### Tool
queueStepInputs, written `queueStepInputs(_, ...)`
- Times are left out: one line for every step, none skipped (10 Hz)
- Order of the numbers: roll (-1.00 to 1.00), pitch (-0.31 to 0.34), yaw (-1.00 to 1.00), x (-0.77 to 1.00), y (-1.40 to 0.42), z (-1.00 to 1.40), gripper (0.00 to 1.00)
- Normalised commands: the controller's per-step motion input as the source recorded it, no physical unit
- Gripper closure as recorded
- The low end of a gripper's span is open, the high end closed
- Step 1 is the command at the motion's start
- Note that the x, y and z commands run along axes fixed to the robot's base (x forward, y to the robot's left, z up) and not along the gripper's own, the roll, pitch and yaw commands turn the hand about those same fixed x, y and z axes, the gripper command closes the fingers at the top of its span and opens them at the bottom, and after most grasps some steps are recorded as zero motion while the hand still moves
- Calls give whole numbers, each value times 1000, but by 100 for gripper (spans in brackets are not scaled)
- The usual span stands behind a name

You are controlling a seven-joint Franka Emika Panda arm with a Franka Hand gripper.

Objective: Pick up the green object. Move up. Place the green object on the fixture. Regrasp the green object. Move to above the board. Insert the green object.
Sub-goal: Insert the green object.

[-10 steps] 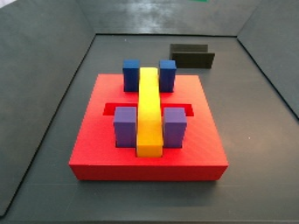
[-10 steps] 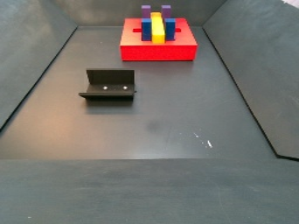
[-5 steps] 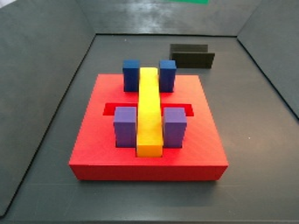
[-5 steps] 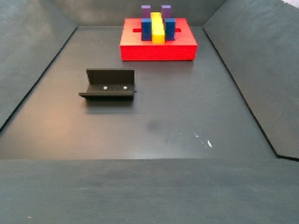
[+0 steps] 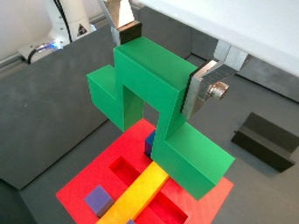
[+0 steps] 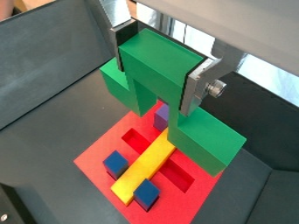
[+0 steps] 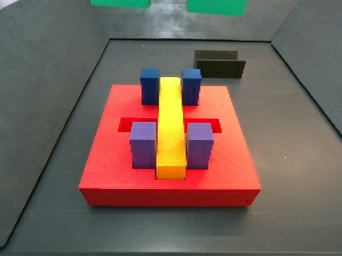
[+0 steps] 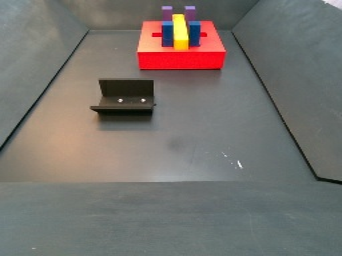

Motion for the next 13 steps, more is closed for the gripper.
queueStepInputs(-69, -163, 0, 40, -9, -194, 100)
queueStepInputs(0, -153, 0, 83, -49, -266, 100)
queueStepInputs(0, -151, 66, 146, -134, -377, 100)
queueStepInputs(66, -129, 206, 214, -134, -466, 100)
queueStepInputs(131, -61, 254, 291, -91, -426, 100)
queueStepInputs(244, -11, 334, 323, -46, -371, 100)
queueStepInputs(383, 0, 480, 286, -14, -263, 100)
queueStepInputs(449, 0, 491, 223, 0, -246, 100)
queueStepInputs(500, -10, 494, 100, 0, -146, 100)
queueStepInputs(500, 0, 431, 57, 0, -77, 100)
queueStepInputs(500, 0, 263, 0, -134, -77, 100)
queueStepInputs(500, 0, 0, -83, -271, -183, 100)
queueStepInputs(217, 0, -131, -143, -200, -286, 100)
